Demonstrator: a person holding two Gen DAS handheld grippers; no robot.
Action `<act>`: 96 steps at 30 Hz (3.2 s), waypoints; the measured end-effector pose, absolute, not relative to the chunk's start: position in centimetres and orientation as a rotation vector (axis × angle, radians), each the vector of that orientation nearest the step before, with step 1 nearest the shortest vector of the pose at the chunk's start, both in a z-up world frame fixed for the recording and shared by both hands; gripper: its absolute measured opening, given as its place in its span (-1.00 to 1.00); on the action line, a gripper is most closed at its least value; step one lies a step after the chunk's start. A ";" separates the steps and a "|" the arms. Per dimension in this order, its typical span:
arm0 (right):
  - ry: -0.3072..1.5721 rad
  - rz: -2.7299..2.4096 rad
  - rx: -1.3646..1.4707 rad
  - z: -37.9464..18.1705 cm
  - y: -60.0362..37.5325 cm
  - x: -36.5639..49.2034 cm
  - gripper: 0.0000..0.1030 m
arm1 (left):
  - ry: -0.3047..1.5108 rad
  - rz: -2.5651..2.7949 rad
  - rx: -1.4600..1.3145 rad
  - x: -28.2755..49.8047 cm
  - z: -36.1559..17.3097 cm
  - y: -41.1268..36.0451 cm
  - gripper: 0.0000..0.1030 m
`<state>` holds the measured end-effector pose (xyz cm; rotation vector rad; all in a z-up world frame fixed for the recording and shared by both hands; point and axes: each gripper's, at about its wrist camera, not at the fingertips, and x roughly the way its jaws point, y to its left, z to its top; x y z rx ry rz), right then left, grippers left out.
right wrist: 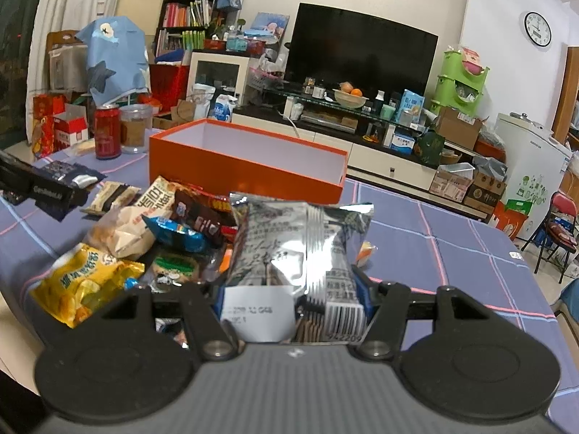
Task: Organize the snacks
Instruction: 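Carry both held packets over the orange box with both tools, then open both tools to drop the packets into the orange box, then grasp the yellow snack bag with the left tool while the right tool grasps a silver-yellow packet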
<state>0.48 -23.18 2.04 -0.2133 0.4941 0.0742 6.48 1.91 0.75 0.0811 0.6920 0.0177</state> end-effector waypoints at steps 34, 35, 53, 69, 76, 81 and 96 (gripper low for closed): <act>0.482 0.110 -0.221 2.9 -20.1 0.8 0.20 | 0.655 -0.075 0.000 6.0 4.5 0.3 -0.61; 0.483 0.116 -0.213 3.3 -20.1 1.0 0.20 | 0.646 -0.092 -0.001 6.2 5.2 0.2 -0.61; 0.593 0.083 0.070 6.0 -21.8 26.0 0.20 | 0.746 -0.154 0.001 29.1 5.1 -4.4 -0.39; 0.402 -0.070 0.066 7.7 -33.0 10.3 0.49 | 0.615 -0.029 -0.144 14.1 6.8 5.7 0.40; 0.581 0.110 -0.096 -0.2 -34.3 9.0 0.50 | 0.643 -0.039 -0.133 11.0 4.5 8.3 0.40; 0.665 0.182 -0.175 -3.1 -33.8 10.7 0.54 | 0.708 -0.001 -0.197 12.1 2.2 10.2 0.40; 0.747 0.217 -0.126 -6.0 -33.7 13.2 0.78 | 0.793 -0.157 -0.165 11.1 2.1 5.6 0.44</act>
